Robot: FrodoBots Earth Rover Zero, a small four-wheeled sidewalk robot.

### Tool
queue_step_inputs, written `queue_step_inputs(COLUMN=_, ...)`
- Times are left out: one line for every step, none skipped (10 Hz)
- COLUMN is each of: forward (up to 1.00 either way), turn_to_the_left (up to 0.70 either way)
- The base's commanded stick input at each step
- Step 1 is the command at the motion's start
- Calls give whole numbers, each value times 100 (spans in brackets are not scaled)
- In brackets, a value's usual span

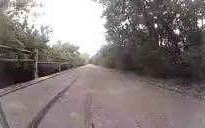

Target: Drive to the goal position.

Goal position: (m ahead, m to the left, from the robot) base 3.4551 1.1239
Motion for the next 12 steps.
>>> queue_step_inputs(forward=70, turn_to_the_left=0)
queue_step_inputs(forward=70, turn_to_the_left=0)
queue_step_inputs(forward=70, turn_to_the_left=0)
queue_step_inputs(forward=70, turn_to_the_left=0)
queue_step_inputs(forward=70, turn_to_the_left=0)
queue_step_inputs(forward=70, turn_to_the_left=0)
queue_step_inputs(forward=70, turn_to_the_left=0)
queue_step_inputs(forward=70, turn_to_the_left=0)
queue_step_inputs(forward=62, turn_to_the_left=0)
queue_step_inputs(forward=44, turn_to_the_left=0)
queue_step_inputs(forward=8, turn_to_the_left=0)
queue_step_inputs(forward=7, turn_to_the_left=0)
